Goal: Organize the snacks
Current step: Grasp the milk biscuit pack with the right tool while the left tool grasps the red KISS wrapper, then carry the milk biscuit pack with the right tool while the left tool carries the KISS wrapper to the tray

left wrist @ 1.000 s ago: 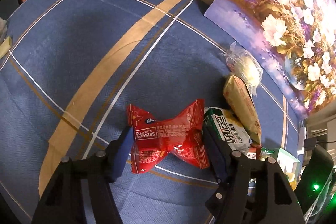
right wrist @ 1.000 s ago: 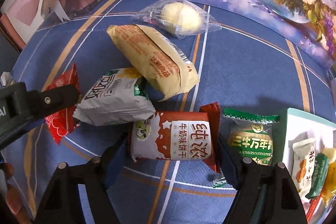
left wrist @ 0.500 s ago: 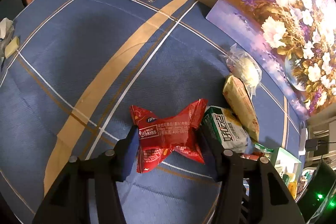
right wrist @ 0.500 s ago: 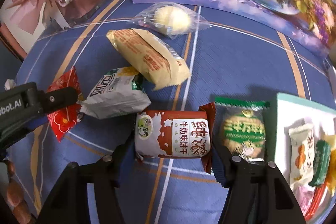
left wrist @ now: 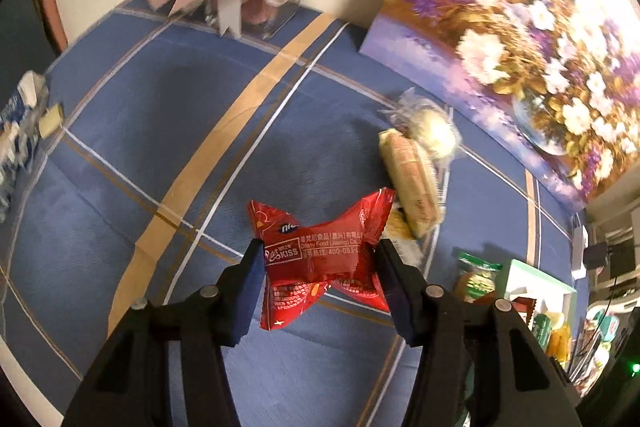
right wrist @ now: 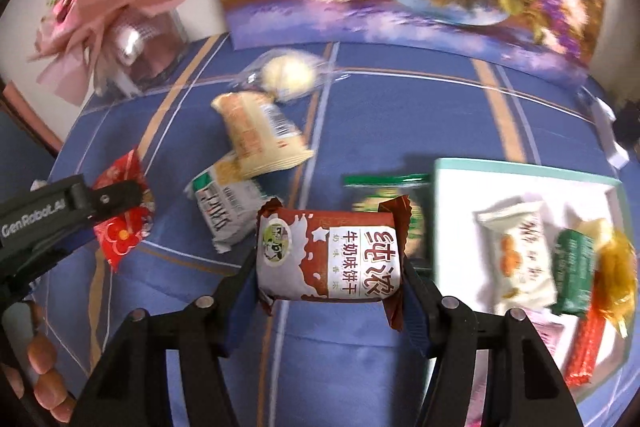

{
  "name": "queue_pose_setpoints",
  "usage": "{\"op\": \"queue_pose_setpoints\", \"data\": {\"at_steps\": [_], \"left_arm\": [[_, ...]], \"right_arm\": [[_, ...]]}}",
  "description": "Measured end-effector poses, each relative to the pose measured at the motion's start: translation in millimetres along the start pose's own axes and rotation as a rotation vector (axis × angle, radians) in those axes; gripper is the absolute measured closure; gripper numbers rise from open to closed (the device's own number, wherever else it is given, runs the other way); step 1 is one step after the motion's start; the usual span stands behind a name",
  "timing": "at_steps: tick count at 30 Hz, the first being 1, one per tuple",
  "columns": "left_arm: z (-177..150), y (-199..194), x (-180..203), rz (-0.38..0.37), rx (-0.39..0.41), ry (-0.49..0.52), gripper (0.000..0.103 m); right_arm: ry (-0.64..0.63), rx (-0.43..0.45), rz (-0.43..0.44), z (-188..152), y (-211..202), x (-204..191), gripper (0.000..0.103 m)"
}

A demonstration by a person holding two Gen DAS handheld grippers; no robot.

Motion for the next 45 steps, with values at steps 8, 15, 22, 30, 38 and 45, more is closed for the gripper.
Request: {"op": "queue_pose_setpoints", "data": {"at_steps": [8, 15, 22, 30, 38, 45], "left_arm": [[-24.8, -4.7, 84.1, -0.094, 0.001, 0.183, 0.046], [-59.9, 6.9, 167.2, -0.156, -0.029, 0.367, 0.046], [-82.2, 28.4, 220.4, -0.137, -0.057, 0.504, 0.045], [-94.3, 54.9, 235.1, -0.113, -0.095, 0.533, 0.044], [-95.1, 59.4, 237.8, -0.132, -0.116, 0.524, 0.039], [-90.7, 53.5, 235.0, -0.128, -0.118, 0.515, 0.038]], "right_arm": [[0.161, 0.054, -0.069, 13.0, -21.3, 76.7, 0.037], [0.324, 0.076, -0.152, 13.5, -32.8, 161.8, 0.037], [0.441, 0.089, -0.149, 7.3, -41.0, 214.8, 0.037], [0.458, 0.077, -0.117, 5.5, -30.6, 225.7, 0.037], [0.458, 0.059, -0.1, 4.0, -19.0, 228.1, 0.037], [0.455, 0.063, -0.089, 4.9, -18.9, 227.1, 0.035]]}}
Point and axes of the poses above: each gripper's, at about its wrist camera, not at the fingertips, and y roughly the way its jaws point, x to its right, z to its top, the point moved 4 cm from there along y, roughly the way its jaws point, and after that the axes turned 2 degrees about -x, right-handed, at the moved point
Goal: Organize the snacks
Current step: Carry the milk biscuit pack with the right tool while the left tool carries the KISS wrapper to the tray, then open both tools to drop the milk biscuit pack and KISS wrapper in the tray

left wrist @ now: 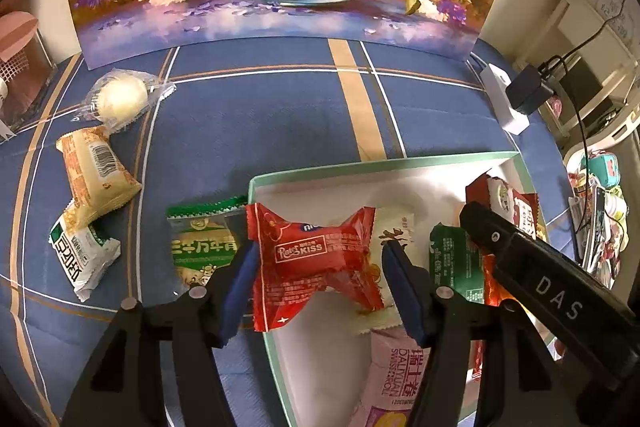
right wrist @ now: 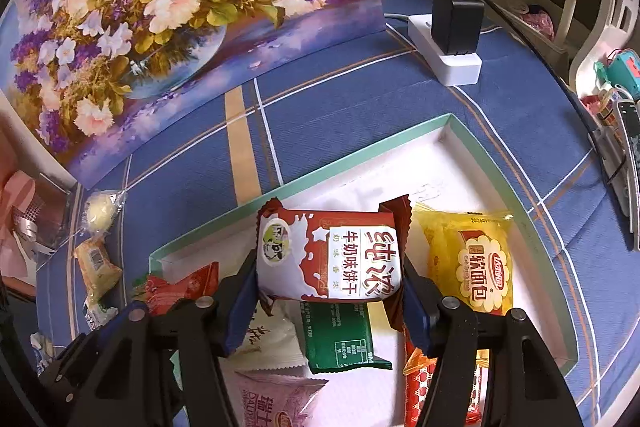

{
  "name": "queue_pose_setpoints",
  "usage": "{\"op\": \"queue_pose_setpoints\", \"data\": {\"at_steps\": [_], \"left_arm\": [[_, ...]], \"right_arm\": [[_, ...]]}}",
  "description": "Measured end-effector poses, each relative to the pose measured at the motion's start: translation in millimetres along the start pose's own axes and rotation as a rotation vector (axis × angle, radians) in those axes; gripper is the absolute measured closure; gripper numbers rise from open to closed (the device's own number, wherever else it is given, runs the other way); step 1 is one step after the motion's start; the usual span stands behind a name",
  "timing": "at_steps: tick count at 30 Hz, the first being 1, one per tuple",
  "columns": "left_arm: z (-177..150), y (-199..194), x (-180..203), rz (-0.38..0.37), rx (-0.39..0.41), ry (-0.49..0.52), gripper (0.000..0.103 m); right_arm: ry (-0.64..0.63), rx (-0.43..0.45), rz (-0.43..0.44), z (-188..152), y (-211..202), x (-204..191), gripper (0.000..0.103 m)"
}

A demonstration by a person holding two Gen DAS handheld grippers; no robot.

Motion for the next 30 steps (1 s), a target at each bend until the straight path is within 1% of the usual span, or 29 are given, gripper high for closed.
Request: {"op": "queue_pose_setpoints", "data": {"at_steps": [2, 3, 6, 11, 13, 14, 15, 16, 17, 18, 21, 23, 26, 30], "left_arm": [[0.2, -1.9, -3.9, 0.019, -0.008, -0.01, 0.038], [0.3, -3.5, -6.1, 0.028, -0.007, -0.015, 0.037], [1.3, -8.2, -13.3, 0.044, 0.0, -0.032, 0.037], [2.7, -12.3, -32.7, 0.084, 0.009, -0.093, 0.037], [3.7, -14.2, -42.1, 0.112, 0.021, -0.12, 0.031], [4.1, -15.0, -49.0, 0.131, 0.029, -0.142, 0.019], [4.3, -15.6, -54.2, 0.142, 0.035, -0.157, 0.012], [4.4, -16.4, -61.1, 0.151, 0.041, -0.173, 0.012], [4.5, -16.5, -65.2, 0.157, 0.04, -0.183, 0.012], [4.6, -16.8, -70.2, 0.162, 0.039, -0.196, 0.012], [3.7, -20.6, -84.4, 0.177, 0.049, -0.238, 0.012], [3.4, -24.2, -89.5, 0.186, 0.061, -0.249, 0.012], [1.3, -30.3, -95.3, 0.196, 0.076, -0.259, 0.002], [-0.3, -36.5, -100.1, 0.197, 0.09, -0.271, 0.002]], "right_arm": [[-0.001, 0.004, 0.007, 0.8, -0.8, -0.6, 0.035], [0.001, 0.005, 0.011, 1.2, -1.1, -0.7, 0.033], [-0.001, 0.008, 0.031, 2.0, -2.4, -1.9, 0.032], [-0.009, 0.012, 0.031, 2.3, -6.1, -4.0, 0.032], [-0.014, 0.005, 0.022, 1.0, -6.5, -4.7, 0.032], [-0.019, 0.002, 0.018, 0.2, -6.5, -5.5, 0.032], [-0.028, -0.001, 0.017, -1.1, -6.4, -7.4, 0.029], [-0.039, 0.0, 0.021, -2.7, -6.7, -10.5, 0.025], [-0.045, 0.002, 0.023, -3.2, -6.9, -11.8, 0.016], [-0.053, 0.006, 0.023, -4.5, -7.6, -14.4, 0.012], [-0.088, 0.014, 0.015, -9.7, -8.8, -23.2, 0.005], [-0.104, 0.016, 0.015, -12.7, -9.0, -28.3, 0.001], [-0.118, 0.019, 0.013, -16.9, -9.2, -33.7, 0.0], [-0.135, 0.017, 0.01, -22.7, -10.5, -39.3, 0.0]]}}
Point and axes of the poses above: each gripper's, at about its wrist camera, not at the fingertips, and y roughly the way its jaws point, x to its right, z to its top, the point moved 4 cm from there along y, roughly the way its jaws point, and after that the axes turned 2 degrees about -x, right-handed, at the moved point
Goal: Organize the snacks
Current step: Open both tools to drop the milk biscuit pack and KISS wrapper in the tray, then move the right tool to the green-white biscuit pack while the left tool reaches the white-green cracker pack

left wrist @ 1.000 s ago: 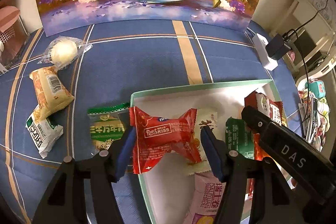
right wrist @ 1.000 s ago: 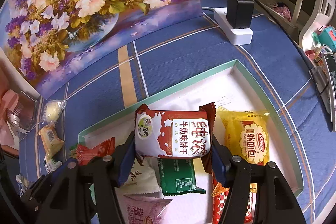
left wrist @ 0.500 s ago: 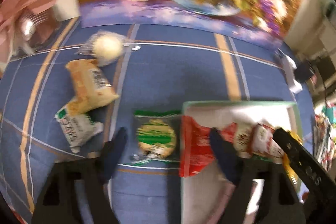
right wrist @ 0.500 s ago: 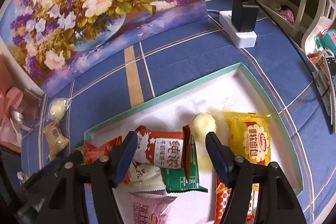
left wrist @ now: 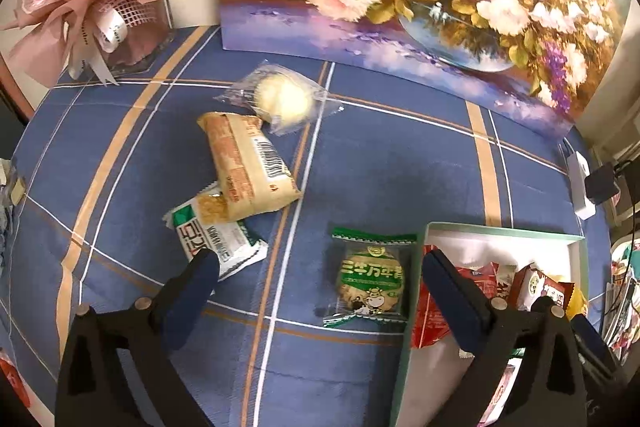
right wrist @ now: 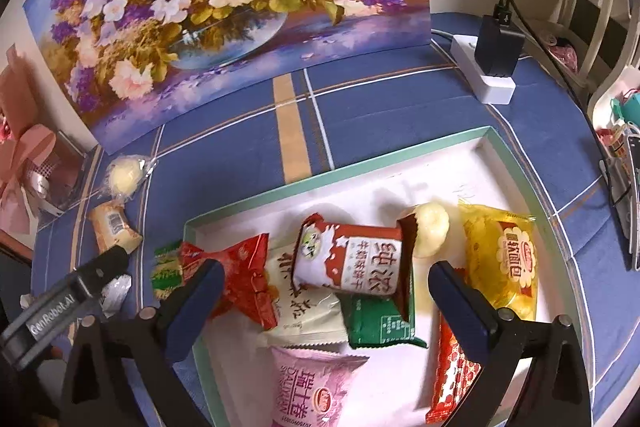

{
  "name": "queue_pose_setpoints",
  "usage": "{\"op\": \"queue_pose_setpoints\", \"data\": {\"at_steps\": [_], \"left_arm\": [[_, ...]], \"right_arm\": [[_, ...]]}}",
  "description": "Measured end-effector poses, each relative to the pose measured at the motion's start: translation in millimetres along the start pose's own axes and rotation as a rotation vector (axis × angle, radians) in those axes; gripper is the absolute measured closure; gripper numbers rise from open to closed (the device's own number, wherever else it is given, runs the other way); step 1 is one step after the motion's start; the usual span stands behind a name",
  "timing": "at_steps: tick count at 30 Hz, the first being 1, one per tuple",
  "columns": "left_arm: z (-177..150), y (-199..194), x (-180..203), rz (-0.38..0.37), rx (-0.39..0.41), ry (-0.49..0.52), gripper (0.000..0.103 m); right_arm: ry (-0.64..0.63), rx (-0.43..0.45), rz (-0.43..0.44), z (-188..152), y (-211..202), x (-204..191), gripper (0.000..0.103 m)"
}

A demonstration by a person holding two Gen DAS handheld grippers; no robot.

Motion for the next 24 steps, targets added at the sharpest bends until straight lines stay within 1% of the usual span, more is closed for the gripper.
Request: {"op": "queue_pose_setpoints", "data": {"at_steps": [7, 12, 15, 19, 24], "left_arm": [[-0.2, -15.3, -8.9, -0.004, 0.019, 0.007, 0.002], [-2.4, -27.8, -15.3, 0.046, 0.05, 0.016, 0.002], [-4.3, -33.9, -23.0, 0.079, 0.069, 0.006, 0.002], [-10.6, -38.3, -42.0, 0.135, 0.073, -0.052, 0.002], [-13.5, -36.8, -71.2, 0.128, 0.047, -0.128, 0.002]], "right_arm": [[-0.017, -0.003, 0.012, -6.2, -7.8, -9.9, 0.0], [-0.023, 0.008, 0.017, -7.5, -18.7, -15.9, 0.0], [-0.043, 0.019, -0.004, -8.1, -24.2, -19.5, 0.0], [-0.069, 0.031, -0.012, -11.0, -30.0, -27.8, 0.0], [-0.085, 0.033, -0.002, -14.0, -30.7, -38.6, 0.0]]}}
Point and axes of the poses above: each gripper's, at about its wrist camera, not at the fingertips, and y roughly the way its jaws point, x to its right, z to its top, the point moved 4 cm from there along y, roughly the way its jaws point, and after that the axes turned 2 degrees about -x, right-handed, at the moved point
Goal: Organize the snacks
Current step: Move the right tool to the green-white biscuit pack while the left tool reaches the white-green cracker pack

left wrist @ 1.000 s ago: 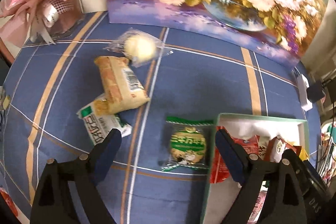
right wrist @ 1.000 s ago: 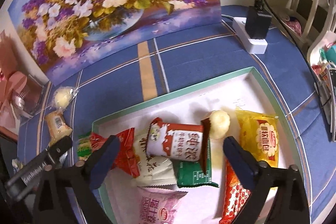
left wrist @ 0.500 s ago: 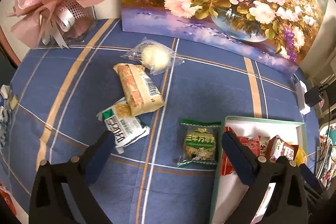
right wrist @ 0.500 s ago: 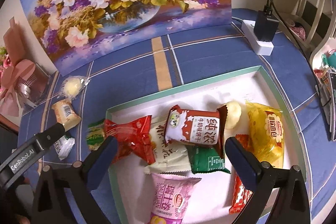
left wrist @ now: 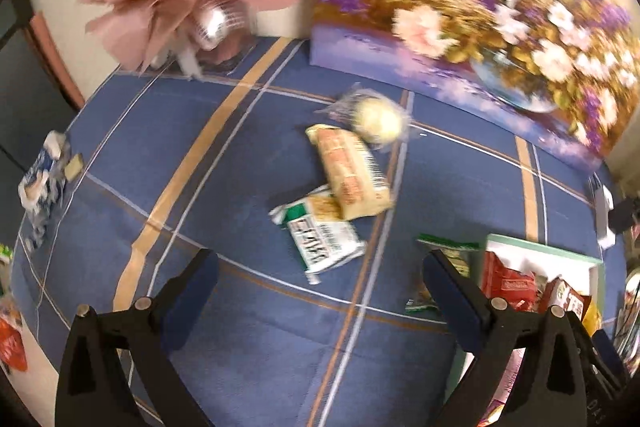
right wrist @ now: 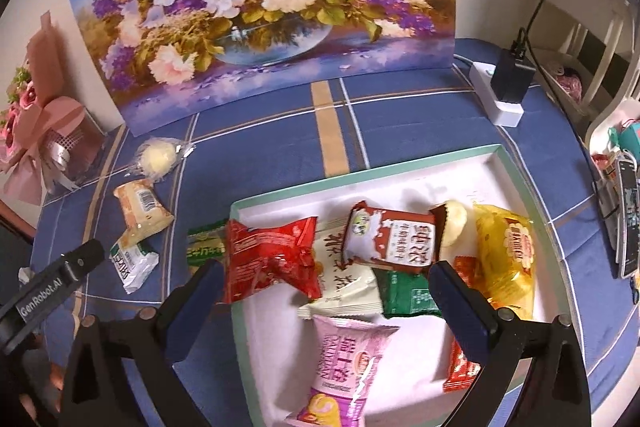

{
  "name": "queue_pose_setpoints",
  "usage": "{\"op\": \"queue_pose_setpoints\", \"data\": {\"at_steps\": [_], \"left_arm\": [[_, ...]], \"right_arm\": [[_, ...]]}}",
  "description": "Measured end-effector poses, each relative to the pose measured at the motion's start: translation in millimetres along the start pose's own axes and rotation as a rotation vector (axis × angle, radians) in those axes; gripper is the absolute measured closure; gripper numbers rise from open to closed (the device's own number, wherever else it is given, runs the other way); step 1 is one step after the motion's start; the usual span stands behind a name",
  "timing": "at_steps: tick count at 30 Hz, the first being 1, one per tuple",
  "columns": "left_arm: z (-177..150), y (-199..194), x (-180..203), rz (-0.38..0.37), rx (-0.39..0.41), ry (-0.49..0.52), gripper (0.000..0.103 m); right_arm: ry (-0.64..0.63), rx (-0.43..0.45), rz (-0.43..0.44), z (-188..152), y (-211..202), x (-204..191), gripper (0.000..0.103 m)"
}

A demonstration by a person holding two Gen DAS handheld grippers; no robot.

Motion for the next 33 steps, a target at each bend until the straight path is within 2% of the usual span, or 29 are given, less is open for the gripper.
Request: {"op": "queue_pose_setpoints", "data": {"at_steps": [7, 11, 15, 20, 25, 27, 33], "left_arm": [[1.7, 9.8, -64.7, 0.061, -0.04, -0.13, 0.002], [4.9, 14.0, -99.4, 0.064, -0.052, -0.204, 0.002], [4.8, 19.5, -114.9, 0.056, -0.061, -0.236, 0.002], [7.1, 34.5, -105.0, 0.003, -0.077, -0.232, 0.002], [11.5, 57.3, -81.6, -0.061, -0.109, -0.191, 0.002], [12.3, 63.9, -72.6, -0.08, -0.12, -0.174, 0.002], [15.4, 83.0, -40.6, -0.128, -0.136, -0.096, 0.002]], "right_arm": [[-0.042, -0.01, 0.047, -2.2, 4.6, -33.5, 0.0], [-0.09, -0.019, 0.098, -5.5, 8.1, -65.8, 0.001], [-0.145, -0.031, 0.125, -10.6, 13.7, -95.6, 0.003], [-0.191, -0.045, 0.147, -13.6, 21.4, -117.6, 0.011], [-0.179, -0.079, 0.168, -11.4, 36.9, -121.0, 0.021], [-0.175, -0.09, 0.167, -8.8, 45.4, -120.6, 0.029], [-0.16, -0.119, 0.187, -3.3, 65.1, -120.1, 0.038]]}}
Point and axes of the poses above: each gripper's, at about its wrist camera, not at the fingertips, and y roughly the way its jaws point, x to its right, z to its top, the point moved 4 cm from there along y, roughly the way its jaws point, and after that the axes turned 2 degrees about -x, right-handed, at the moved point
